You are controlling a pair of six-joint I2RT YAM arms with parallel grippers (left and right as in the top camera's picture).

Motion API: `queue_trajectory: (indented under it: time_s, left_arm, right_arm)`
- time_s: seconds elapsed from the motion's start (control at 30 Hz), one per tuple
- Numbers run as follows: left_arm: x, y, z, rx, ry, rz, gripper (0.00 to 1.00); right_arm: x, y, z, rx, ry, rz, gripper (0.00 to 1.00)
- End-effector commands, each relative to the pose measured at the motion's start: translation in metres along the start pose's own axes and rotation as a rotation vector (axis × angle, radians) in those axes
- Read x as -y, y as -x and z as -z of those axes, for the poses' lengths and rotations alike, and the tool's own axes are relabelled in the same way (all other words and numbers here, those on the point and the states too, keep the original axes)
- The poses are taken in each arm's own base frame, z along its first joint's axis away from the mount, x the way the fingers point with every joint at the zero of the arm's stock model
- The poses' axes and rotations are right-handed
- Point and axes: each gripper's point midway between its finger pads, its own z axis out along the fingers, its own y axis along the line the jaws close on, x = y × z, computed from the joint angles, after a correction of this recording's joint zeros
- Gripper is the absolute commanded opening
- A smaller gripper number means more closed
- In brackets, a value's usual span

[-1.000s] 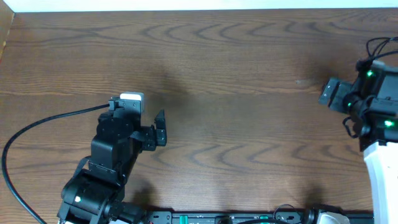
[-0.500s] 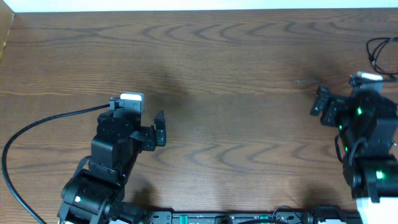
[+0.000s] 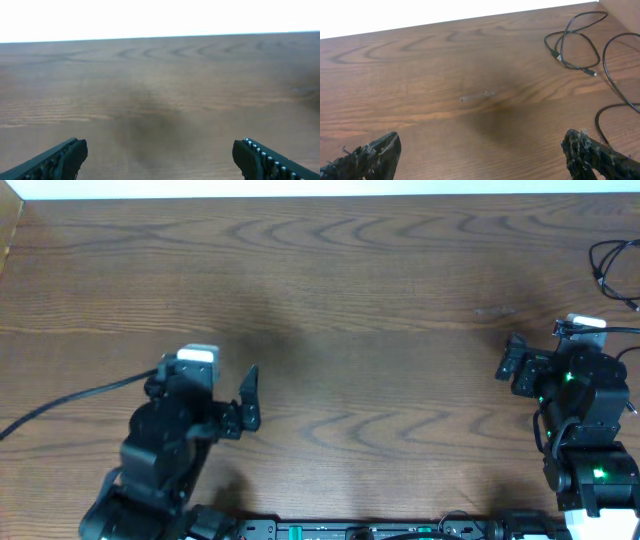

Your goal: Untangle cables

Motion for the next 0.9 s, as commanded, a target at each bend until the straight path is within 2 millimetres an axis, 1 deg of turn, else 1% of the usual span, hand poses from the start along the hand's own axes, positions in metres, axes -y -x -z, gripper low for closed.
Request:
queue_trajectory:
  time_s: [0.0, 0.07, 0.2, 0.33, 0.47, 0.7, 0.87]
  left_arm:
    - [0.0, -0.01, -0.004, -0.026, 0.0, -0.005, 0.98]
    - [-0.001, -0.014, -0.006, -0.036, 0.001, -0.007, 0.98]
    - [0.0, -0.013, -0.006, -0.031, 0.001, -0.006, 0.98]
    - [-0.001, -0.017, -0.006, -0.048, 0.003, -0.009, 0.98]
    - [-0.001, -0.017, -0.006, -0.047, 0.003, -0.009, 0.98]
    - [-0.001, -0.018, -0.006, -0.051, 0.004, -0.01, 0.98]
    - [-0.003, -0.03, -0.005, -0.101, 0.011, -0.018, 0.98]
  right_arm:
    - [-0.001, 0.003, 0.002, 0.013, 0.002, 0.003, 0.99]
    - [-0.001, 0.002, 0.002, 0.009, 0.001, 0.004, 0.99]
    - [-0.001, 0.001, 0.002, 0.005, 0.001, 0.005, 0.99]
    - [0.0, 0.0, 0.002, -0.001, 0.0, 0.006, 0.99]
    - [0.0, -0.004, 0.002, -0.016, -0.002, 0.008, 0.99]
    - [0.0, -0.004, 0.002, -0.017, -0.002, 0.009, 0.99]
    - [0.0, -0.004, 0.002, -0.018, -0.002, 0.009, 0.99]
